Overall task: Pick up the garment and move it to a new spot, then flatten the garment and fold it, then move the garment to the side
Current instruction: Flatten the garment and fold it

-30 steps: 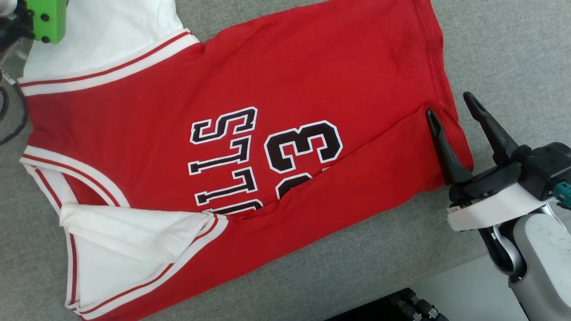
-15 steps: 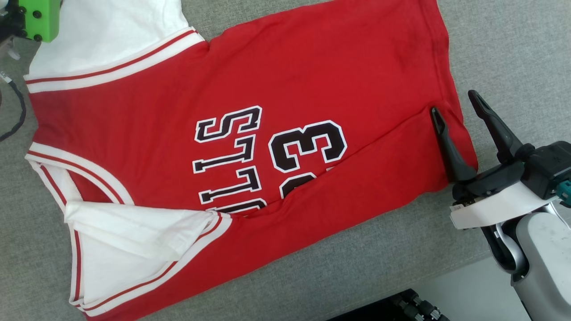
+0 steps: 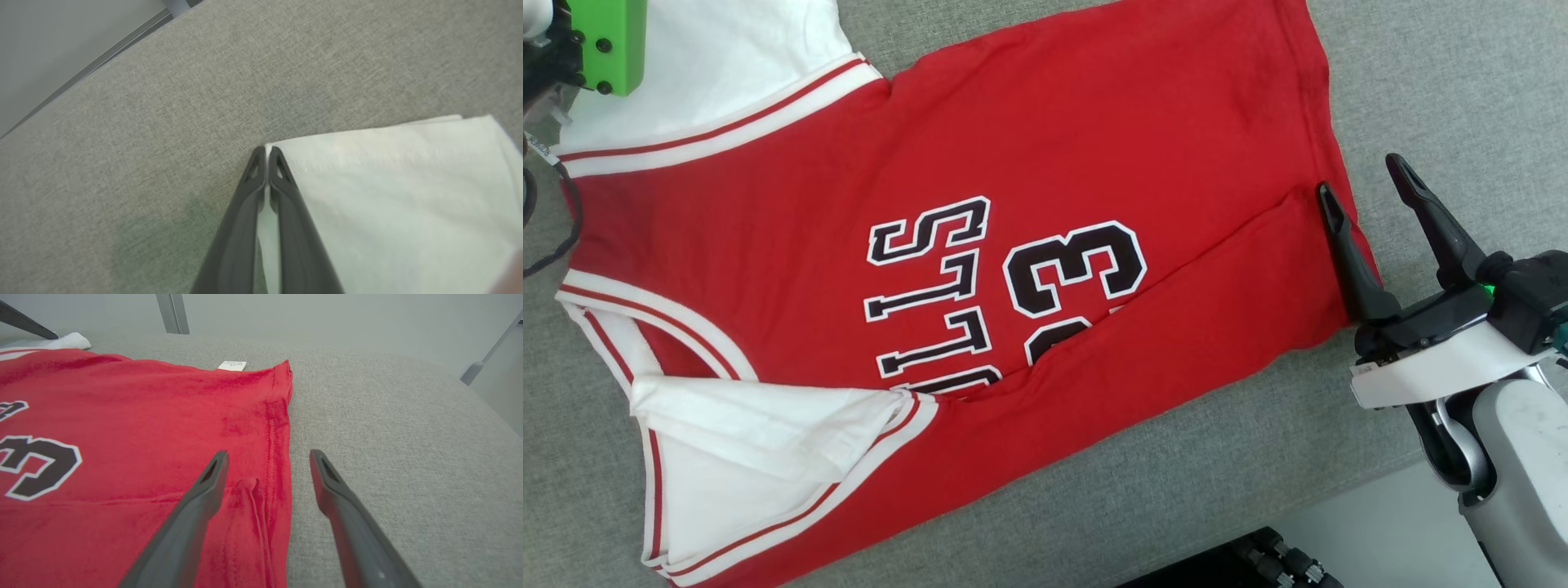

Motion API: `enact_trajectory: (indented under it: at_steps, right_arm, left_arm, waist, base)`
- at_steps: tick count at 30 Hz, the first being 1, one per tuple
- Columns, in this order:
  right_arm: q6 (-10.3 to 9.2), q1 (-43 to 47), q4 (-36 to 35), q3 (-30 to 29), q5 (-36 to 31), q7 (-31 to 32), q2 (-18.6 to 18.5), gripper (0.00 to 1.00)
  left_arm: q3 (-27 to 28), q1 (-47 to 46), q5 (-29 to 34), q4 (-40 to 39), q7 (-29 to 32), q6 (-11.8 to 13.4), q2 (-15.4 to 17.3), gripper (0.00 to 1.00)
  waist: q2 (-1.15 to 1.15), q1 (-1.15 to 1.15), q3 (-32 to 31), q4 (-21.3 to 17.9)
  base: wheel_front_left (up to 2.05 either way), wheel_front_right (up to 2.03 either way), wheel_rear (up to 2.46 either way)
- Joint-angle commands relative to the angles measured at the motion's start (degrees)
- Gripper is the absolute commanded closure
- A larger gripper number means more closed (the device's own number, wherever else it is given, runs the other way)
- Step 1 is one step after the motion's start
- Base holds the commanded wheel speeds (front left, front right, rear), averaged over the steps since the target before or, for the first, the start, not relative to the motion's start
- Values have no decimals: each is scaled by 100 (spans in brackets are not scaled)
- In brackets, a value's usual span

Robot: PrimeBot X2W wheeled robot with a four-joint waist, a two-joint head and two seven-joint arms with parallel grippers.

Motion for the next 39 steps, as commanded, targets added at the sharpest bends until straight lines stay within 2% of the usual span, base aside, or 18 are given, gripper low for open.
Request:
enact_trajectory:
  at_steps: [1,4,7,11,16,21,28,39]
  right_arm:
    - [-11,-76,18,-30,128,-2,28,0]
    - [-11,-157,189,-32,275,-2,-5,0]
    - [-11,-485,448,-66,397,401,26,0]
    - [-11,-1128,671,-29,280,1759,44,0]
    - [-11,-2167,934,-16,-92,3657,333,0]
    - [-11,-2877,1514,-281,-840,4696,653,0]
    - [-11,-3372,2211,-600,-1233,4961,945,0]
    - [-11,-3559,2749,-810,-1123,4781,1030,0]
  left_arm:
    - [-25,135,-62,-12,-71,-19,55,100]
    - [-46,143,-110,-95,-268,-47,32,100]
    - [-107,223,-178,-180,-391,-63,23,100]
    - [-211,385,-328,-289,-460,-88,29,100]
    - [-378,515,-477,-484,-476,-91,-18,100]
    - [-556,529,-515,-701,-435,-97,-71,100]
    - [-772,478,-595,-993,-405,-100,-105,100]
    - [-907,374,-684,-1189,-371,-100,-2,100]
  waist:
    - [0,0,-58,41]
    - [0,0,-170,103]
    - [0,0,-335,156]
    - [0,0,-588,210]
    - [0,0,-805,342]
    - [0,0,-875,503]
    - [0,0,-836,677]
    - [0,0,-654,784]
  base:
    - [0,0,0]
    - [0,0,0]
    - [0,0,0]
    - [0,0,0]
    - [0,0,0]
    - [0,0,0]
    - [0,0,0]
    - [0,0,0]
